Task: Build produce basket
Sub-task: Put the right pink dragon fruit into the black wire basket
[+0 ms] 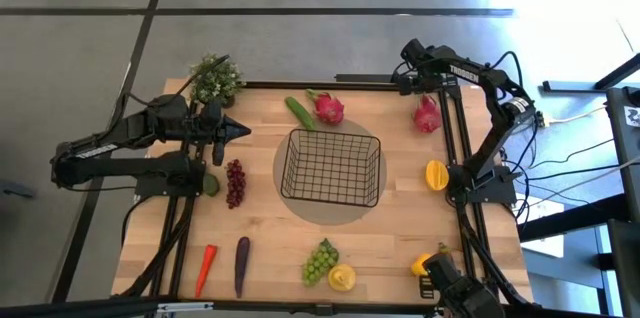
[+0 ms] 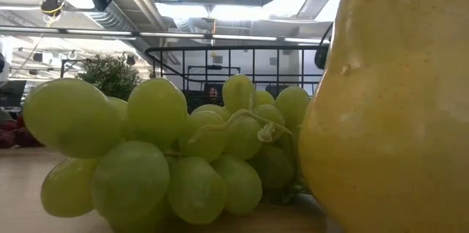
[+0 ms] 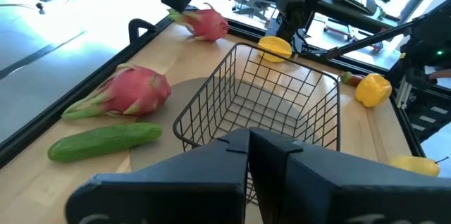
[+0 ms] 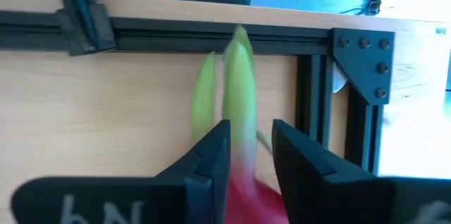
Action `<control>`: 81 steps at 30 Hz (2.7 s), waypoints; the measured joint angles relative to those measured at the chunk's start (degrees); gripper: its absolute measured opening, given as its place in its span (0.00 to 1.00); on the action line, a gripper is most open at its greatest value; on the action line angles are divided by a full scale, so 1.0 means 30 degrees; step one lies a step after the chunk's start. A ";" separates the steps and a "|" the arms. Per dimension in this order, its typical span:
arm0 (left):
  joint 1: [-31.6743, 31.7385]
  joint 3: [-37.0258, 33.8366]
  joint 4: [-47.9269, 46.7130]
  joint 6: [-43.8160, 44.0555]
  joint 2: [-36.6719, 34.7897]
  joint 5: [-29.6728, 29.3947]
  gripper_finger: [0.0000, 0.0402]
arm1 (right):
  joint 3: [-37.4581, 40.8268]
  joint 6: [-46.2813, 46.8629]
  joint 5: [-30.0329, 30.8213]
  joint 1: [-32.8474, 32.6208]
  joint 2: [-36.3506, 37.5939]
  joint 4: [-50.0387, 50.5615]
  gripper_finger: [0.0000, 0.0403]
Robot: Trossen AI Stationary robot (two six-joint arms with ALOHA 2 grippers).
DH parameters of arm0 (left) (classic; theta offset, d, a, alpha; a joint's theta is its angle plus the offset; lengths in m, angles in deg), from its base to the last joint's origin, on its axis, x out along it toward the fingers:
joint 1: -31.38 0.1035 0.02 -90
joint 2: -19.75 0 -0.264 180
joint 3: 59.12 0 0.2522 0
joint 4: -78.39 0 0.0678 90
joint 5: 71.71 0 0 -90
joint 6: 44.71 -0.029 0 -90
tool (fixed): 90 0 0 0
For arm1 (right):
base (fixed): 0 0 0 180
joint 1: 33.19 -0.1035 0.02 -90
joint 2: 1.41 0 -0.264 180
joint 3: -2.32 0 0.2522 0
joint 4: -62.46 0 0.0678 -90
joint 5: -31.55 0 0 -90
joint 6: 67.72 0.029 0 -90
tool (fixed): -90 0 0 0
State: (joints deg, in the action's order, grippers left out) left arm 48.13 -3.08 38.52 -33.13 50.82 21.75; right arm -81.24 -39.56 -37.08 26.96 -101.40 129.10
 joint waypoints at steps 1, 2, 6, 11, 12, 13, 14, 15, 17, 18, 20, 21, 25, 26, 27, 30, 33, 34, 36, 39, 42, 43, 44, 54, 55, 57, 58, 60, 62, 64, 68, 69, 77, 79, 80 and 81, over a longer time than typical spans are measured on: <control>-0.0006 0.0001 0.0000 0.0000 0.0000 0.0000 0.00 | 0.0000 -0.0005 -0.0092 0.0069 -0.0031 -0.0009 0.24; -0.0003 -0.0007 0.0000 0.0005 0.0000 0.0000 0.00 | 0.0000 -0.0004 -0.0345 0.0162 -0.0066 -0.0023 0.24; -0.0003 -0.0004 0.0000 0.0007 0.0000 -0.0007 0.00 | 0.0000 -0.0003 -0.1344 0.0341 -0.0361 -0.0097 0.24; -0.0007 -0.0001 -0.0002 0.0009 0.0000 -0.0007 0.00 | 0.0000 -0.0326 -0.2146 0.0400 -0.1164 -0.0152 0.24; -0.0005 -0.0002 0.0000 0.0007 0.0000 -0.0007 0.00 | 0.0000 -0.0492 -0.2178 0.0400 -0.1260 -0.0153 0.24; -0.0003 -0.0001 -0.0004 0.0007 0.0000 -0.0007 0.00 | 0.0006 -0.0521 -0.2279 0.0400 -0.1306 -0.0147 0.24; -0.0003 -0.0007 -0.0007 0.0010 0.0000 -0.0007 0.00 | 0.0007 -0.0534 -0.2454 0.0400 -0.1309 -0.0150 0.24; -0.0005 0.0001 0.0000 0.0007 0.0000 -0.0007 0.00 | 0.0000 -0.0548 -0.2554 0.0400 -0.1280 -0.0156 0.24; -0.0007 -0.0007 -0.0007 0.0015 0.0000 -0.0007 0.00 | -0.0104 -0.0544 -0.2579 0.0392 -0.1211 -0.0124 0.24; -0.0004 -0.0007 -0.0004 0.0011 0.0000 -0.0007 0.00 | -0.0209 -0.0469 -0.2671 0.0400 -0.1169 -0.0107 0.24; -0.0006 -0.0004 -0.0003 0.0007 0.0000 -0.0007 0.00 | -0.0550 -0.0024 -0.3452 0.0400 -0.1134 0.0128 0.24; -0.0007 -0.0002 -0.0002 0.0010 0.0000 -0.0007 0.00 | -0.0722 0.0107 -0.3834 0.0400 -0.1134 0.0290 0.24; -0.0007 -0.0007 -0.0005 0.0015 0.0000 -0.0007 0.00 | -0.1223 0.0945 -0.4058 0.0389 -0.1127 0.1356 0.24; -0.0001 -0.0007 -0.0003 0.0022 0.0000 -0.0008 0.00 | -0.1253 0.1123 -0.4060 0.0388 -0.1113 0.1631 0.24; 0.0000 -0.0006 -0.0007 0.0037 0.0000 -0.0007 0.00 | -0.1253 0.1377 -0.4056 0.0400 -0.1110 0.1908 0.24; 0.0000 -0.0007 -0.0005 0.0095 0.0000 -0.0007 0.00 | -0.1253 0.1637 -0.4072 0.0443 -0.1113 0.2639 0.24; -0.0002 -0.0007 -0.0007 0.0095 0.0000 -0.0007 0.00 | -0.1253 0.2035 -0.4156 0.0443 -0.1113 0.2732 0.24; -0.0007 -0.0003 -0.0004 0.0095 0.0000 -0.0007 0.00 | -0.1253 0.2070 -0.4163 0.0443 -0.1113 0.2739 0.24; 0.0000 -0.0007 -0.0007 0.0095 0.0000 -0.0007 0.00 | -0.1253 0.2093 -0.4188 0.0436 -0.1120 0.2782 0.24; -0.0007 -0.0007 -0.0005 0.0095 0.0000 -0.0007 0.00 | -0.1253 0.2484 -0.4200 0.0443 -0.1120 0.3079 0.24; -0.0002 -0.0007 -0.0007 0.0095 0.0000 -0.0002 0.00 | -0.1253 0.3048 -0.4206 0.0437 -0.1120 0.3299 0.24; -0.0006 -0.0007 -0.0007 0.0095 0.0000 -0.0006 0.00 | -0.1253 0.3035 -0.4207 0.0436 -0.1120 0.3287 0.24; 0.0000 -0.0005 -0.0007 0.0095 0.0000 -0.0002 0.00 | -0.1253 0.3033 -0.4207 0.0439 -0.1124 0.3286 0.24; -0.0007 -0.0007 -0.0007 0.0095 0.0000 0.0000 0.00 | -0.0694 0.3463 -0.4702 0.0451 -0.1142 0.3234 0.24; 0.0000 -0.0007 -0.0007 0.0102 0.0000 0.0000 0.00 | -0.0481 0.3470 -0.4717 0.0451 -0.1142 0.3169 0.24; -0.0002 -0.0007 -0.0007 0.0100 0.0000 0.0000 0.00 | -0.0018 0.3458 -0.4744 0.0448 -0.1147 0.2982 0.24; -0.0003 -0.0007 -0.0007 0.0095 0.0000 0.0000 0.00 | 0.0170 0.3456 -0.4810 0.0451 -0.1156 0.2958 0.24; -0.0002 -0.0007 -0.0007 0.0095 0.0000 0.0000 0.00 | 0.0393 0.3456 -0.4855 0.0451 -0.1156 0.2820 0.24; -0.0004 -0.0007 -0.0007 0.0095 0.0000 0.0000 0.00 | 0.0504 0.3515 -0.4873 0.0451 -0.1156 0.2609 0.24; -0.0002 -0.0007 -0.0007 0.0095 0.0000 0.0000 0.00 | 0.0582 0.3551 -0.5153 0.0451 -0.1156 0.2609 0.24; 0.0000 -0.0007 -0.0007 0.0102 0.0000 0.0000 0.00 | 0.0590 0.3183 -0.5148 0.0451 -0.1156 0.2566 0.24; -0.0002 -0.0007 -0.0010 0.0095 0.0000 0.0000 0.00 | 0.0590 0.3071 -0.5090 0.0451 -0.1156 0.2527 0.23; -0.0006 -0.0007 -0.0007 0.0095 0.0000 0.0000 0.00 | 0.0590 0.2464 -0.5006 0.0451 -0.1156 0.2222 0.08; -0.0007 -0.0007 -0.0007 0.0095 0.0000 0.0000 0.00 | 0.0590 0.2158 -0.5001 0.0451 -0.1156 0.2174 0.03; -0.0007 -0.0007 -0.0007 0.0095 0.0000 0.0000 0.00 | 0.0590 0.1965 -0.5001 0.0451 -0.1156 0.2153 0.01; -0.0004 -0.0007 -0.0009 0.0097 0.0000 0.0000 0.00 | 0.0590 0.1846 -0.4995 0.0451 -0.1156 0.2126 0.01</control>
State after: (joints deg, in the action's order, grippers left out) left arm 48.12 -3.10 38.49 -32.84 50.82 21.75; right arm -79.47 -34.02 -52.06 28.31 -104.87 135.48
